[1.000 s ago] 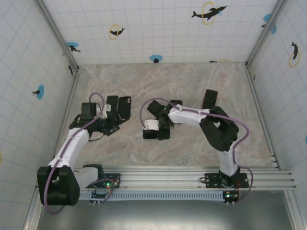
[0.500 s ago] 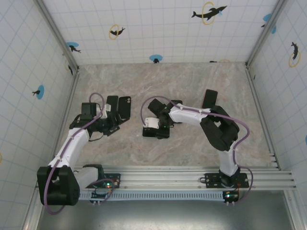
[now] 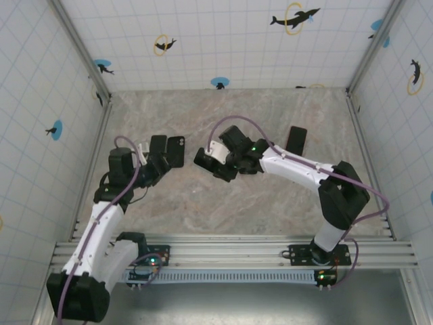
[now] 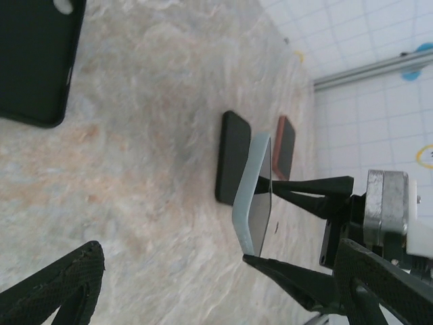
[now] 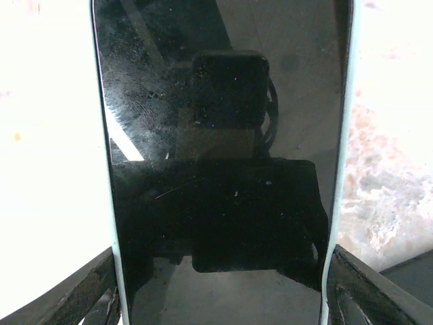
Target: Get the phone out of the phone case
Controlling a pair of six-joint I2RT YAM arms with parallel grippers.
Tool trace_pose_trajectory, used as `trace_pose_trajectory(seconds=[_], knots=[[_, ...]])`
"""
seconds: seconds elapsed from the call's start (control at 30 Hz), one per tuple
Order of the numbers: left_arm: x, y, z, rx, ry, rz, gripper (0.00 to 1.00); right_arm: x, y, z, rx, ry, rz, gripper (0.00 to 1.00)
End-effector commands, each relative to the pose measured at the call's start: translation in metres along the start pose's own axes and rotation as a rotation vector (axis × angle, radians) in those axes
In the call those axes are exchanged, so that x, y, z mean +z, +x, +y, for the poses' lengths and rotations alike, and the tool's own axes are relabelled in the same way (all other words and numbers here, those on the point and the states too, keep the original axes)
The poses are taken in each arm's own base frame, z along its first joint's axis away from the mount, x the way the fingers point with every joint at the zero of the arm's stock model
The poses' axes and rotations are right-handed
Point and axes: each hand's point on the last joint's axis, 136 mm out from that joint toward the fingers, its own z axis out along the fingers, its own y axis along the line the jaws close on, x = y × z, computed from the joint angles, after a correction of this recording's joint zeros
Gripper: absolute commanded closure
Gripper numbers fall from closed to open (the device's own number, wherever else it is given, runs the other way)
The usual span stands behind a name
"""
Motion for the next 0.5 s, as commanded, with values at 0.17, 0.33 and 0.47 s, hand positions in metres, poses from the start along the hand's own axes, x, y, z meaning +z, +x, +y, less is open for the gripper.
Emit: trace_pose_trajectory(seconds=[0.17, 0.33, 0.47], knots=[[0.016, -0.01, -0.035, 0.026, 0.079, -0.119, 0.15, -0.027, -0.06, 0.012, 0.215, -0.004, -0.193, 0.53], [0.04, 0.003, -0.042, 0.086, 0.042, -0.075, 0.2, -0.034, -0.075, 0.016, 0.244, -0.02, -0.226, 0.54], [0.055, 0.012, -0.052, 0.119, 0.059, -0.04, 0.28, -0.04, -0.082, 0.017, 0.259, -0.034, -0.252, 0.55]])
